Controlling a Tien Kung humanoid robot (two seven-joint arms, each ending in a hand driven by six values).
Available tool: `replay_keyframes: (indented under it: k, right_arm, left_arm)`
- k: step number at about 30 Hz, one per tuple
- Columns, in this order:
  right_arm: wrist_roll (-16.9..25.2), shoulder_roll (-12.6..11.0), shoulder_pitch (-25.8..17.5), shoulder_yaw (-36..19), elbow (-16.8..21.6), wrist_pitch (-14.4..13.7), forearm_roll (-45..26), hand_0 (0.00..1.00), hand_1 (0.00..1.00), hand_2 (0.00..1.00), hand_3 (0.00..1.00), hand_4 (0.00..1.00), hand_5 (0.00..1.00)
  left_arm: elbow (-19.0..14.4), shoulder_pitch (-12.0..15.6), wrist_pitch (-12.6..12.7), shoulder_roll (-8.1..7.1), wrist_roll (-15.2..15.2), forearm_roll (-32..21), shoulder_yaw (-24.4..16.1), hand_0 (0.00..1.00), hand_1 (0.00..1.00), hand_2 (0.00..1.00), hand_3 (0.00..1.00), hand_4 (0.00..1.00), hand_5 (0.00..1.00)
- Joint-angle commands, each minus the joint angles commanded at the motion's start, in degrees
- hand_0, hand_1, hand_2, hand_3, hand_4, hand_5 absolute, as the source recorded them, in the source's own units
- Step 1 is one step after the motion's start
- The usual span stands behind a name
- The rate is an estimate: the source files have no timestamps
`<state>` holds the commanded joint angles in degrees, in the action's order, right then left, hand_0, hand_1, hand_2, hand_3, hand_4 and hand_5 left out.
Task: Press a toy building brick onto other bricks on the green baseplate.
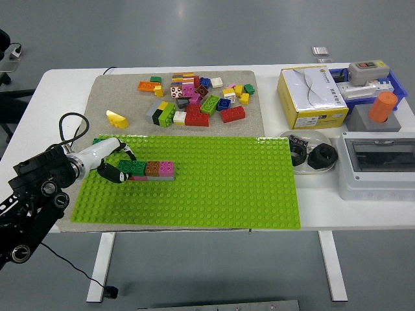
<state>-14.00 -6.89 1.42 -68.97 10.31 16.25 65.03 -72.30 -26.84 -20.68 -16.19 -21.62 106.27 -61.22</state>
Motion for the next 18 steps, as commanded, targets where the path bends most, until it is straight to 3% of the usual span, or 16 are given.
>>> replay_keyframes:
  k: [8,18]
  right_arm:
    - [0.0,0.01,-0.05,-0.15,0.0,0.04,0.09,0.686,0.675,0.668,0.892,0.617,0.998]
    - [0.02,0.02,-0.06,-0.13,0.0,0.05,0.04,0.686,0.675,0.667,0.892,0.617,0.998]
  left_arm:
    - [0.1,0.01,-0.08,-0.11,0.14,-0.19,0.08,0.947,0.947,0.942,0.678,0.593,0.002]
    - [0.25,0.05,-0.22,-0.01,0.03,-0.4,0.28,0.947,0.947,0.944,0.674,0.603,0.002]
